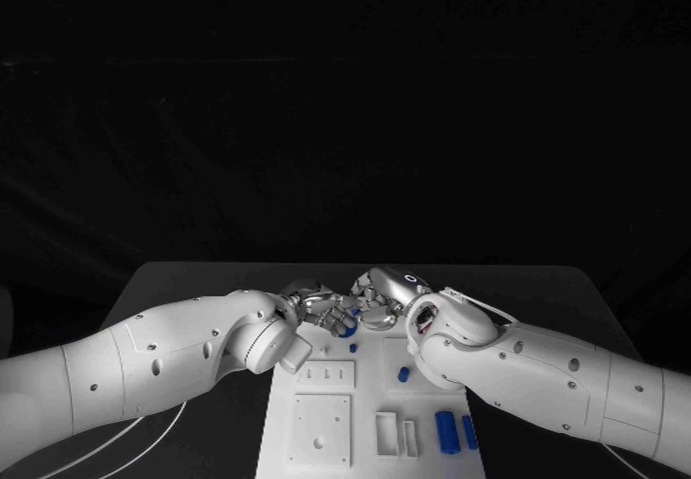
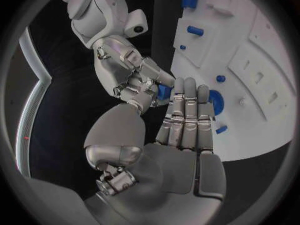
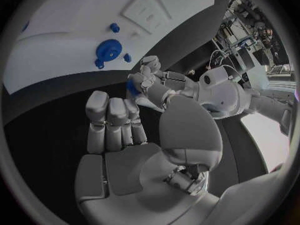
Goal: Assemble the parts on the task board
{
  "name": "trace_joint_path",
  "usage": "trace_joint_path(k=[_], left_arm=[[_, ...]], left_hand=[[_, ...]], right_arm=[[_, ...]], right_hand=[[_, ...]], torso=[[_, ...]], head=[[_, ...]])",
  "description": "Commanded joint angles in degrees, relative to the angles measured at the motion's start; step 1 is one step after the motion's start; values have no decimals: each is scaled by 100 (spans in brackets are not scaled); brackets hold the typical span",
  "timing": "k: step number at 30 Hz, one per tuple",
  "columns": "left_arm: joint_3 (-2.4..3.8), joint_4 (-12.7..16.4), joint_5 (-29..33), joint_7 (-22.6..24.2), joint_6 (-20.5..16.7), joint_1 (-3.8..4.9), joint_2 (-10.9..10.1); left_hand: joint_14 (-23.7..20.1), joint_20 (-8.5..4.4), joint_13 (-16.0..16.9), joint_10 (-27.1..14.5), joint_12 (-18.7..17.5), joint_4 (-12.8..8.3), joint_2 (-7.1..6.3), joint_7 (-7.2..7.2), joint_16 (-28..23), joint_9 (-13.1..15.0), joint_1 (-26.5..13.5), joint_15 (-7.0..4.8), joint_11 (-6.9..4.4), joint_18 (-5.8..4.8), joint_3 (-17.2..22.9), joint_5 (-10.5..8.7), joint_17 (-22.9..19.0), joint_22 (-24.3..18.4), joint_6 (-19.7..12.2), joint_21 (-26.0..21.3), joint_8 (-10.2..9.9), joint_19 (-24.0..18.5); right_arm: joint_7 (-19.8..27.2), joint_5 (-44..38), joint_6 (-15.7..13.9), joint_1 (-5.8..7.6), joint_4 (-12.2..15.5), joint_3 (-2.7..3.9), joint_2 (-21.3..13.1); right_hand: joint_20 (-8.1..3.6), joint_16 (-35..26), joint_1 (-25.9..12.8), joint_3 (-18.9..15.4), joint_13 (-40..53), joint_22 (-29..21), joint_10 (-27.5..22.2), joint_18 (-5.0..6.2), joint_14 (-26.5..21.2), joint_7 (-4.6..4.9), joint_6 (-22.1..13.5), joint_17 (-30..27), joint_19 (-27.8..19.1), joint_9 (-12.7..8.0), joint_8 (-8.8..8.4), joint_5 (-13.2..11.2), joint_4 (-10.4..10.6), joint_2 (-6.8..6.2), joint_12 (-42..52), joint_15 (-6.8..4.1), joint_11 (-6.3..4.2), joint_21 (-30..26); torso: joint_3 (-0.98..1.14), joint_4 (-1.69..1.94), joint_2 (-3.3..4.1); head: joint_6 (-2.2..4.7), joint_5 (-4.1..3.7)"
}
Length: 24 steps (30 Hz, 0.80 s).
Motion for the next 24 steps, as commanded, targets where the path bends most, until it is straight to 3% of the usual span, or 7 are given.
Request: trace_joint_path(k=[1,10,16,24], left_arm=[[21,31,28,178,19,24,14],[21,24,-137,96,25,20,3],[20,1,-165,84,-5,17,4],[18,13,-287,35,26,14,6]], left_hand=[[-22,21,21,79,38,-25,32,-12,38,18,85,0,-13,56,111,-21,-7,84,88,26,59,-5],[160,-37,151,405,202,-129,43,-167,237,130,69,-89,-164,51,262,-23,49,117,438,139,243,115],[178,-75,200,461,244,-150,40,-197,321,173,7,-121,-196,41,283,-23,78,120,499,194,270,153],[303,-199,385,646,477,-140,-7,-296,651,342,-155,-250,-313,42,253,-24,200,135,716,424,384,301]], right_arm=[[33,-29,169,-24,9,-18,21],[58,-33,162,-24,6,-19,-2],[83,-34,172,-24,23,-19,5],[106,6,178,-24,27,-21,-5]], right_hand=[[-21,-29,-55,42,9,58,50,481,7,147,177,-2,-2,192,51,4,-2,-5,19,-49,-6,13],[-21,-31,-57,48,8,56,49,481,7,147,176,-2,-1,192,50,3,-4,-3,17,-49,-6,11],[-22,-32,-58,51,7,56,48,481,7,146,176,-3,-1,193,50,3,-6,-3,16,-50,-6,9],[-23,-35,-61,55,8,55,50,481,7,146,176,-3,1,194,49,3,-9,-3,16,-50,-6,8]], torso=[[2,-1,4],[-5,-1,7],[-3,-1,5],[-1,-2,5]], head=[[0,-3],[-2,-5],[-10,-10],[-23,-9]])
